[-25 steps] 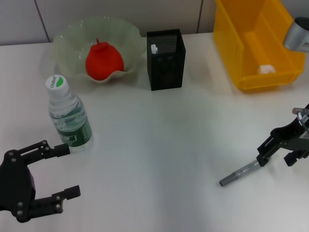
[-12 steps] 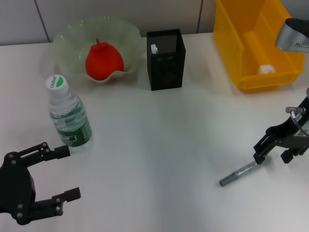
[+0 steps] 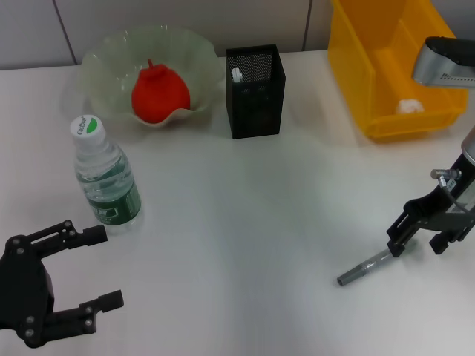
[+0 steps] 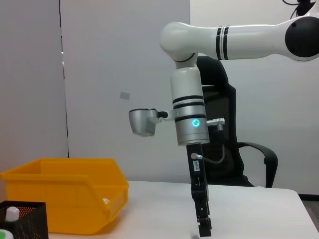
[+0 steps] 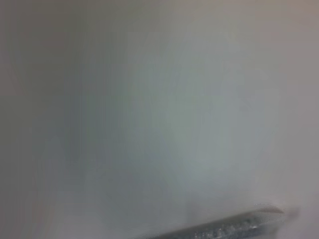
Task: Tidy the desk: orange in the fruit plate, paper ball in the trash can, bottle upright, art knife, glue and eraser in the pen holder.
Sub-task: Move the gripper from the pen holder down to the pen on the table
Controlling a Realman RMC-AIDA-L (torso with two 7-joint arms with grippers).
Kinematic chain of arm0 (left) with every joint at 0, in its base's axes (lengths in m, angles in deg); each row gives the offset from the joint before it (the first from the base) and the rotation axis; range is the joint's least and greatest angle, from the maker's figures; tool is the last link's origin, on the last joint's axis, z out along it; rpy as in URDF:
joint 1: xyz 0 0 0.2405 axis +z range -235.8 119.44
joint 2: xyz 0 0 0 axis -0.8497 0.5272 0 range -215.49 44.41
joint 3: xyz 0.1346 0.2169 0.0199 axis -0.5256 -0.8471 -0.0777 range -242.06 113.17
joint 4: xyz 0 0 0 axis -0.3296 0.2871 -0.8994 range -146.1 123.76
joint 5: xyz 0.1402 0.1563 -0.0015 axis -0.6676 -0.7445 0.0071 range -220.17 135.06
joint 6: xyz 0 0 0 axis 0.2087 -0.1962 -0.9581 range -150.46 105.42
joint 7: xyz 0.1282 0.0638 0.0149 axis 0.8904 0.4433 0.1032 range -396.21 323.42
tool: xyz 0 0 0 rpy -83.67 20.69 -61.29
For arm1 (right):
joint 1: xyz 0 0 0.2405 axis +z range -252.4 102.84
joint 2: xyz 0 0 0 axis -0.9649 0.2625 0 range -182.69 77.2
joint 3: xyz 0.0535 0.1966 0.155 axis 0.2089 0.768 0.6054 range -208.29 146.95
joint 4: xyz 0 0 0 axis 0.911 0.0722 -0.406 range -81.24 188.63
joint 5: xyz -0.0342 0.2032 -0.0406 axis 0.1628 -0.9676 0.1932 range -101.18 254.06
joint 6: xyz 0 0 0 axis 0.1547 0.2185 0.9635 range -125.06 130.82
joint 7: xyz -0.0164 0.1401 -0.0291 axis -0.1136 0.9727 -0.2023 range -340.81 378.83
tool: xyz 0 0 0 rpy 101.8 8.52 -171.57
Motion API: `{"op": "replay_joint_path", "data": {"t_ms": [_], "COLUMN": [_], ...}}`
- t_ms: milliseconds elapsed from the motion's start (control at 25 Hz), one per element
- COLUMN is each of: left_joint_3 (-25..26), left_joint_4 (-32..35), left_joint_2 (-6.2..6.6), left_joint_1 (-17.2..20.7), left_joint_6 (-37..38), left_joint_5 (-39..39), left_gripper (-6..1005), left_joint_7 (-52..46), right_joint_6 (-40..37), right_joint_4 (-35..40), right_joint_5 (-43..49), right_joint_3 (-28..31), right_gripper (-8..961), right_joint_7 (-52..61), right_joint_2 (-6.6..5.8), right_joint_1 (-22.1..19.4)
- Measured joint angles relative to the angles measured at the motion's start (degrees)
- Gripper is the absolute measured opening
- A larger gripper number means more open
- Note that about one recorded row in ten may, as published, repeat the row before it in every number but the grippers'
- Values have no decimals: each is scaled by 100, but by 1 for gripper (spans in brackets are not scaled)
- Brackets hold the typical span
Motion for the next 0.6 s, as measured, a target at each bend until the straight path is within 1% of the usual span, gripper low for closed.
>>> {"op": "replay_joint_path", "data": {"t_ms": [600], "left_joint_3": [3], "left_joint_4": [-2], "left_joint_2": [0], "left_joint_1": [48], "left_joint_6": [-10], "left_joint_5": [0], "left_gripper": [785], "left_joint_7": [85], "right_joint_6": [244], "right_joint_4": [-207], "right_joint_5": [86], "right_joint_3": [0], "right_gripper": [727], "right_joint_7": [30], "right_joint_2": [-14], "right_joint_1": [105]}}
